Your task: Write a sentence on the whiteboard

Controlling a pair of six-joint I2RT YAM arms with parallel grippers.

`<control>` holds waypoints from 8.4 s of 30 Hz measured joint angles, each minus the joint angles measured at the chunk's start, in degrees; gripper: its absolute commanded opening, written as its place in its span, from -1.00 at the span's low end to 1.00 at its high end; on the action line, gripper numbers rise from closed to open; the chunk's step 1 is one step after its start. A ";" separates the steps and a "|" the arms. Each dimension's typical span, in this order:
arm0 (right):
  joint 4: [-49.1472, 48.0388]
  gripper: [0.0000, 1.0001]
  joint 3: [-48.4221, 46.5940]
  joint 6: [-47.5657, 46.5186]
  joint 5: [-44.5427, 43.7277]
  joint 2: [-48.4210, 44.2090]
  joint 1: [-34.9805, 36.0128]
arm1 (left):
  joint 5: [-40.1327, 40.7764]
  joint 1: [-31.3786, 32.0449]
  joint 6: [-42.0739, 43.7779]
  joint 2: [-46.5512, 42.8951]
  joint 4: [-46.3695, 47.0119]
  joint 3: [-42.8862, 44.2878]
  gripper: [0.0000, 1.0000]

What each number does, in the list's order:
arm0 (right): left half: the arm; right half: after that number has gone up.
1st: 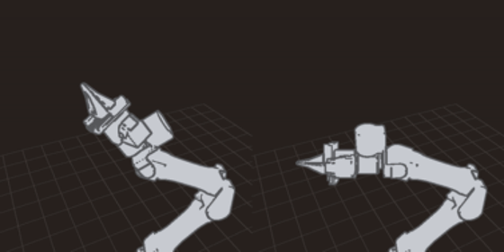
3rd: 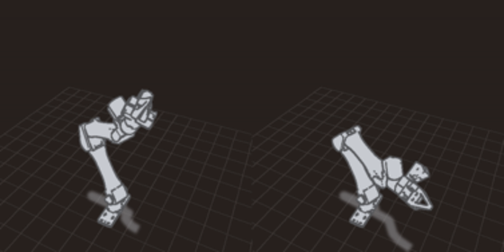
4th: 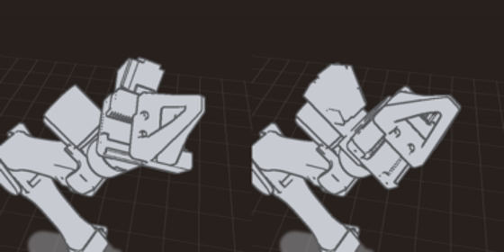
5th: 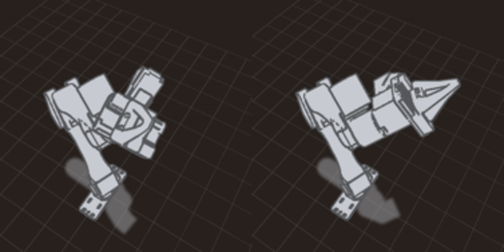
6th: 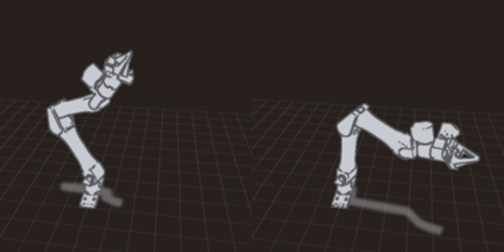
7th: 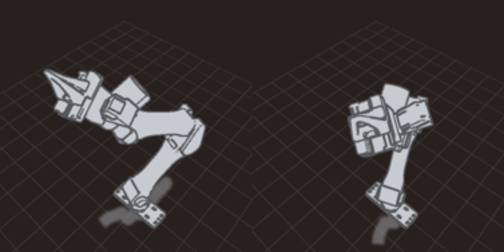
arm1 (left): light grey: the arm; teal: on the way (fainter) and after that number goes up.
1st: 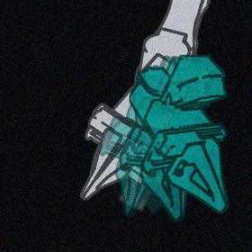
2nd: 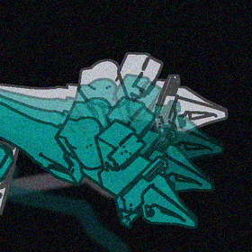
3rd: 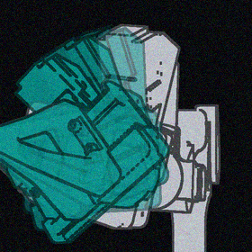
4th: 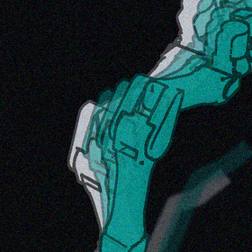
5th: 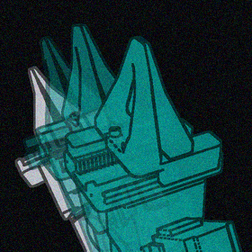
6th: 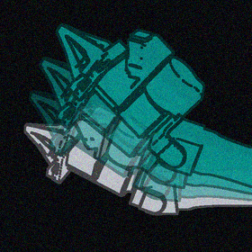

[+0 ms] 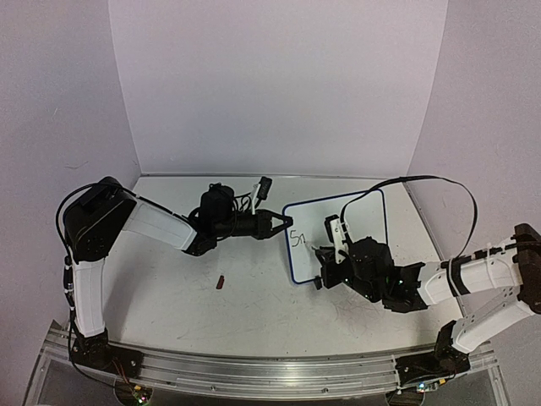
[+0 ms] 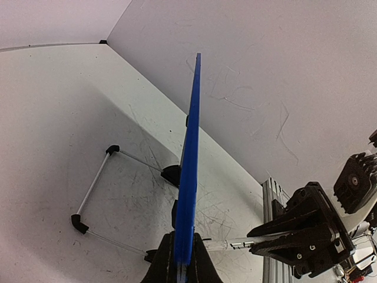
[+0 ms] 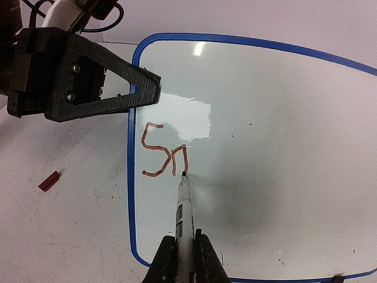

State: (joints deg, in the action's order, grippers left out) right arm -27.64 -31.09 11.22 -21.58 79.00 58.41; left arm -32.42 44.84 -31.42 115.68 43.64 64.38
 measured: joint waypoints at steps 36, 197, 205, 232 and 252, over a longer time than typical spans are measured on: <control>-2.29 -1.00 -2.04 -1.75 -1.80 1.46 -0.26 | 0.00 0.00 -0.02 0.00 -0.02 0.00 -1.00; -1.95 -1.00 -1.10 -2.21 -4.28 -1.47 -0.95 | 1.03 0.50 1.57 -0.44 -3.56 1.62 -1.00; -2.31 -1.00 -1.19 -2.21 -4.25 0.16 -1.51 | 1.04 0.48 1.56 -0.44 -3.61 1.60 -1.00; -0.67 -1.00 -0.28 -0.93 -1.66 -1.38 -1.92 | 1.03 0.50 1.62 -0.44 -3.57 1.60 -1.00; -0.26 -1.00 -1.15 0.36 -2.40 -0.62 -1.90 | 1.05 0.48 1.66 -0.44 -3.63 1.60 -1.00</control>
State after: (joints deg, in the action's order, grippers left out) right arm -27.90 -32.23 11.58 -23.98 78.38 56.52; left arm -31.38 45.32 -29.76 115.24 40.01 65.98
